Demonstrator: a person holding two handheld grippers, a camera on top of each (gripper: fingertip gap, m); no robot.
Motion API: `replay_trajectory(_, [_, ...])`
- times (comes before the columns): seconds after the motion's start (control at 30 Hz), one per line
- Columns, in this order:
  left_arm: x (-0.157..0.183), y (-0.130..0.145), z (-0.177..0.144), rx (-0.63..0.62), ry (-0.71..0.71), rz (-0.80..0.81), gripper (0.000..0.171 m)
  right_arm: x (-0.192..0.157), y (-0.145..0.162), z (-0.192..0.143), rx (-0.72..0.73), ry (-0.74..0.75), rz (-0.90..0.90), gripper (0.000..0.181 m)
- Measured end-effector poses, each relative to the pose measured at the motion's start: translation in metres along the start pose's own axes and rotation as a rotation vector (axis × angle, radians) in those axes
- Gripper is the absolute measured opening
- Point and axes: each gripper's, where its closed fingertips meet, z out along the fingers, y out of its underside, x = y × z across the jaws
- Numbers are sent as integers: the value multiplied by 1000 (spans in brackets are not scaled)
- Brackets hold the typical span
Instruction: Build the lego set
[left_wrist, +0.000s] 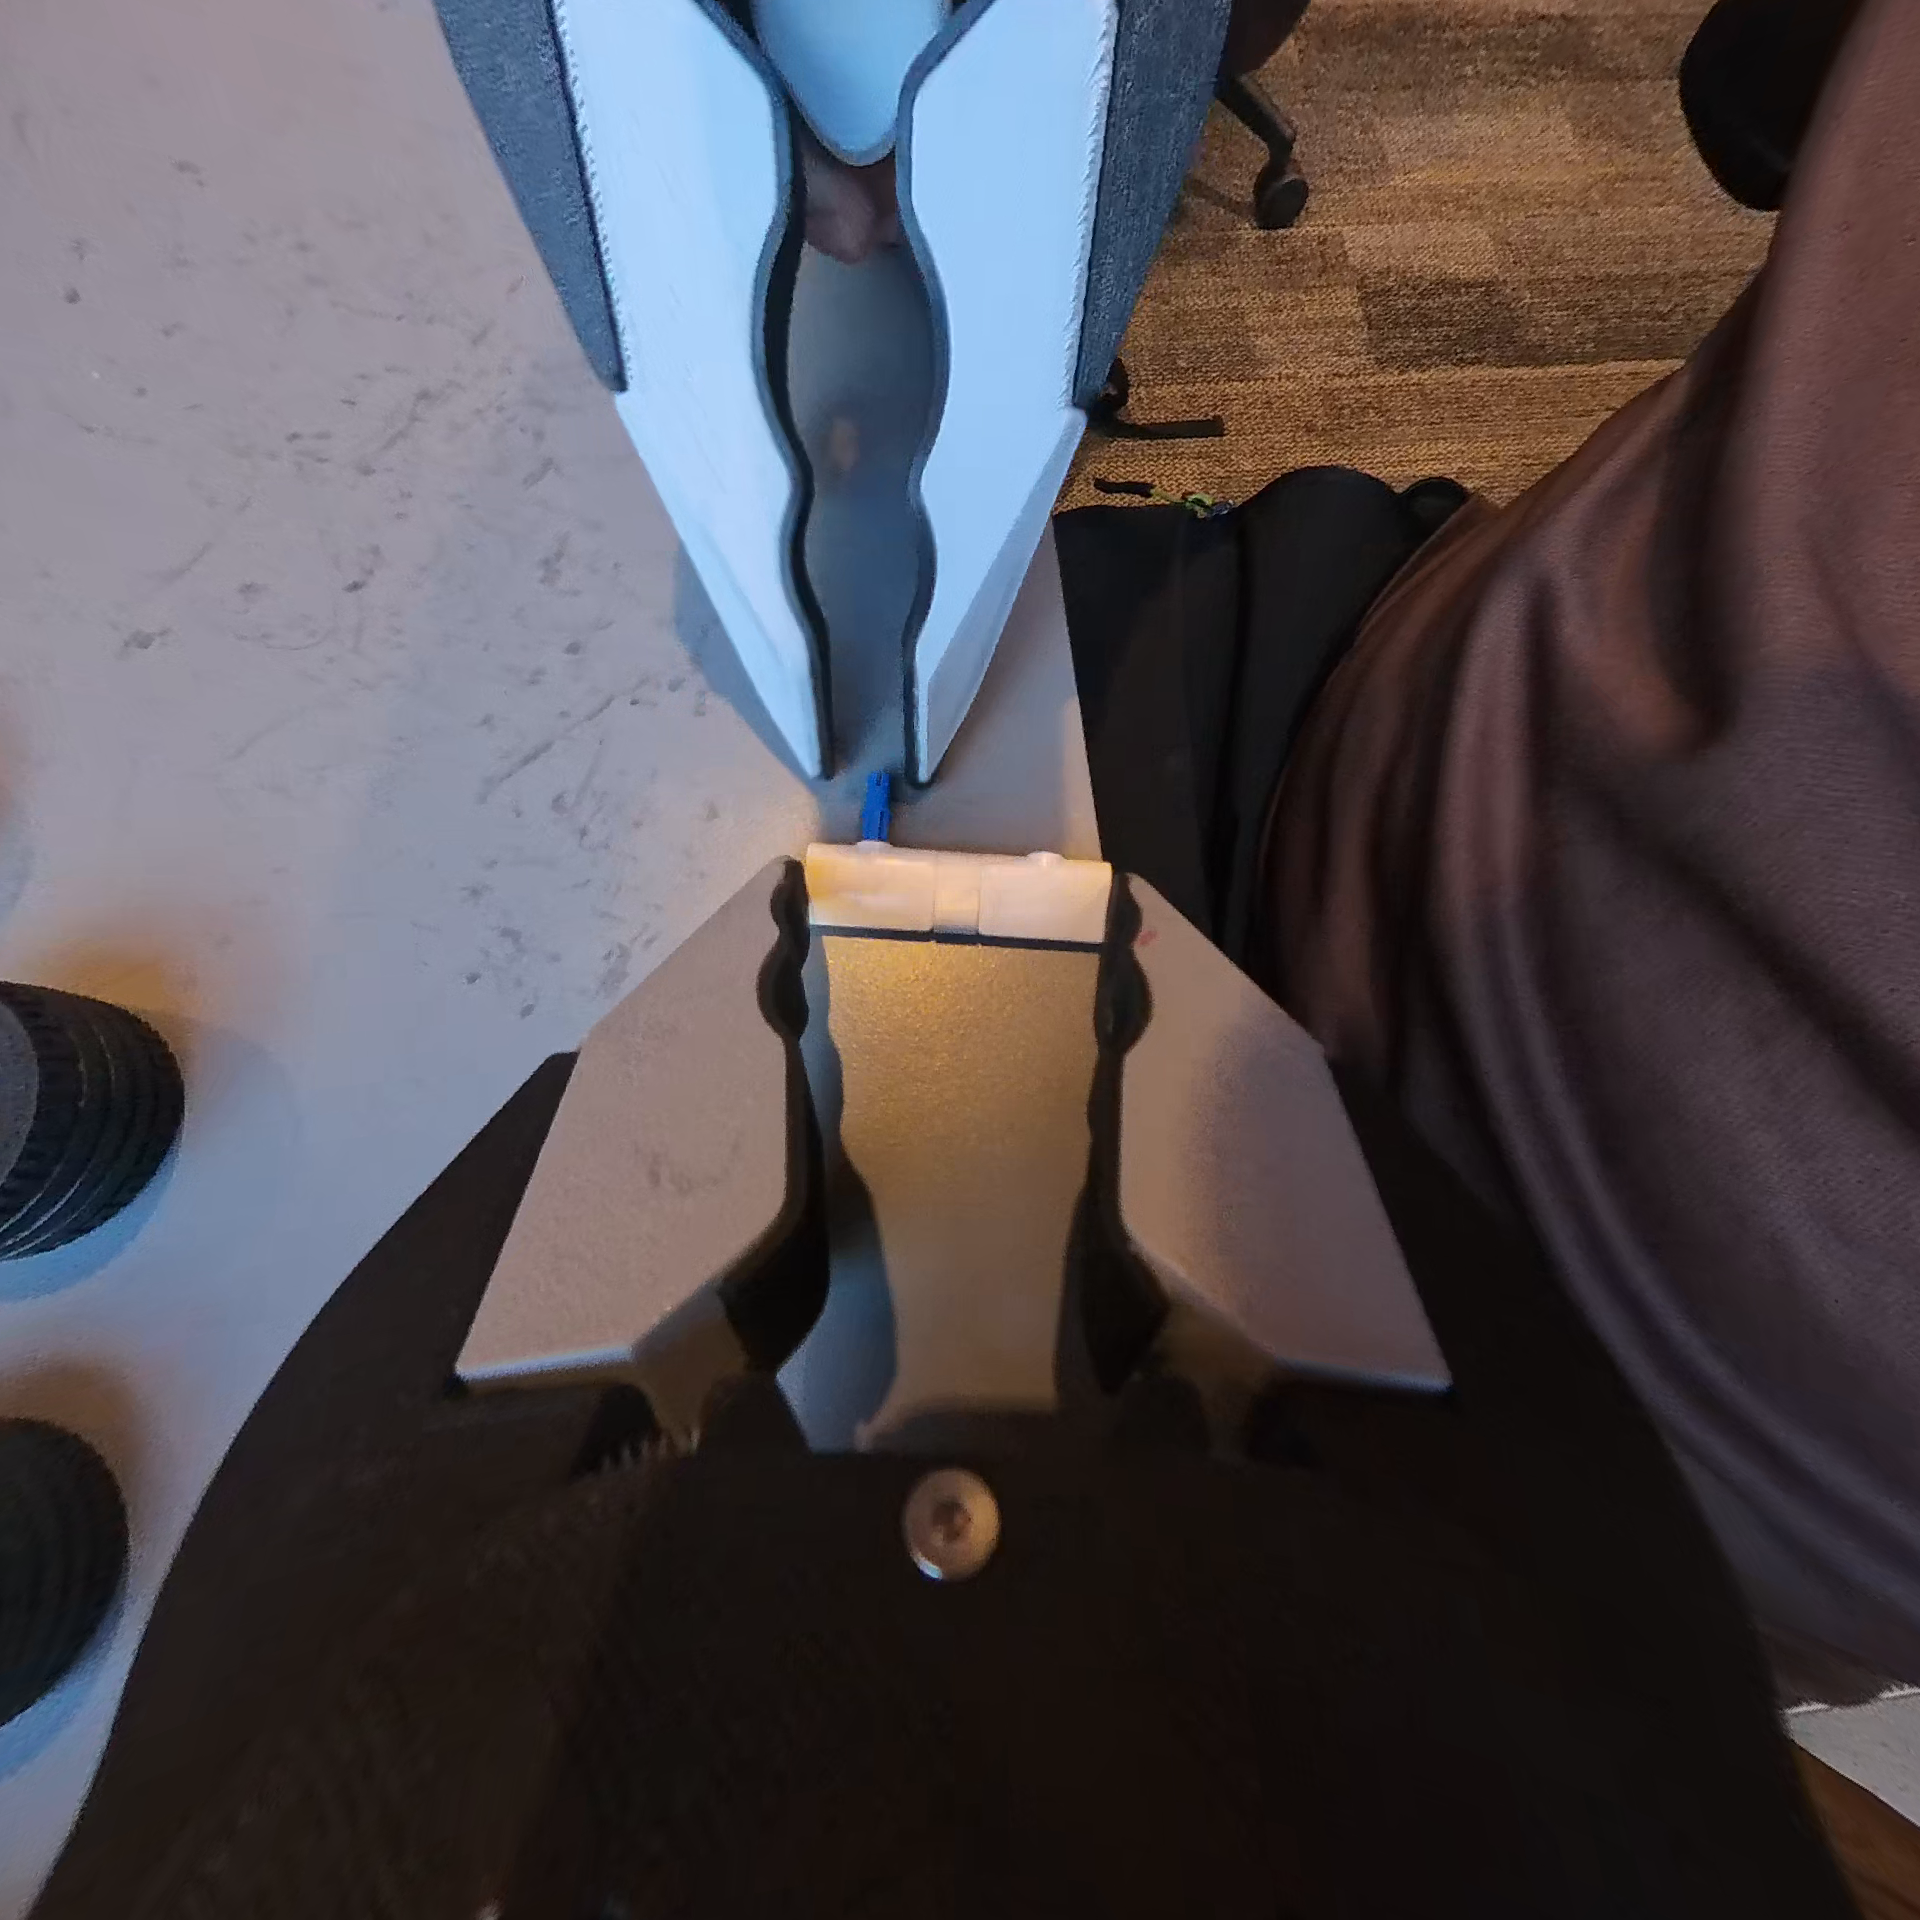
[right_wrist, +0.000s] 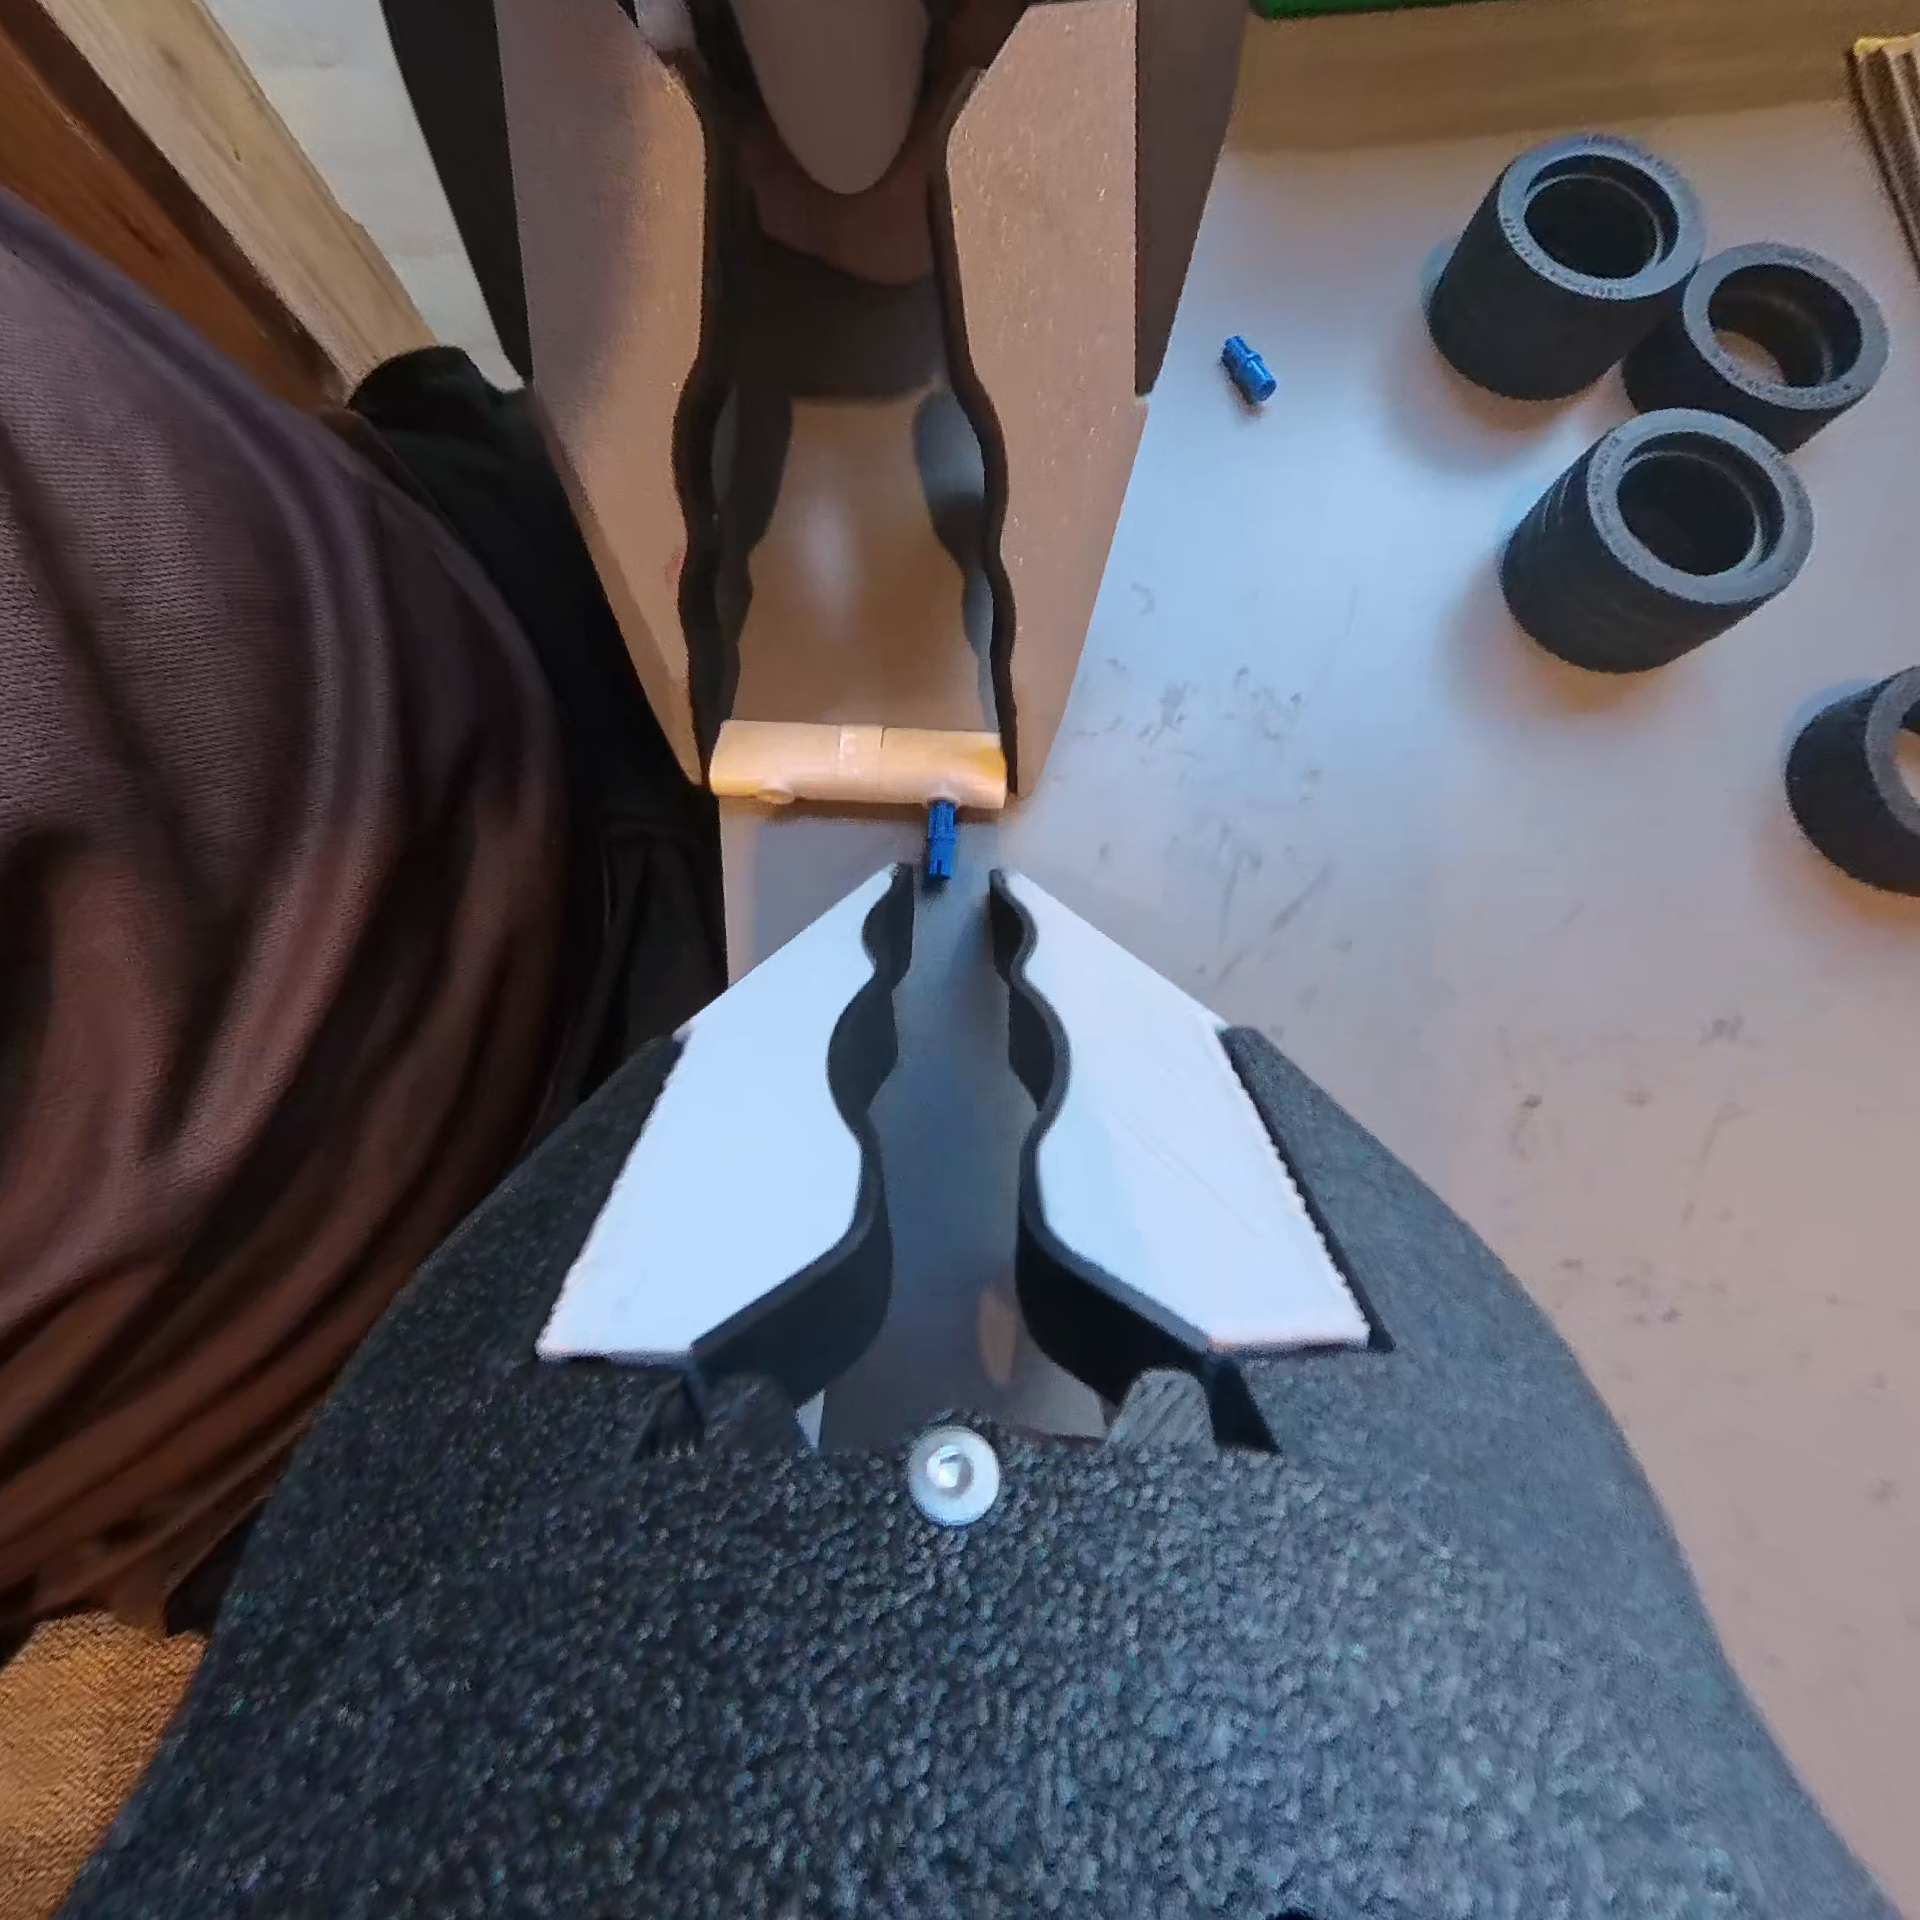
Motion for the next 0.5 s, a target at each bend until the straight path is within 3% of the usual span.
replay_trajectory(0.1, [0, 0, 0, 0, -2, -2, 56, -4, 1, -1, 2, 1, -9, 0])
replay_trajectory(0.5, [-1, 0, 0, -1, -1, -10, 56, 1, -1, 1, 6, -7, -58, 0])
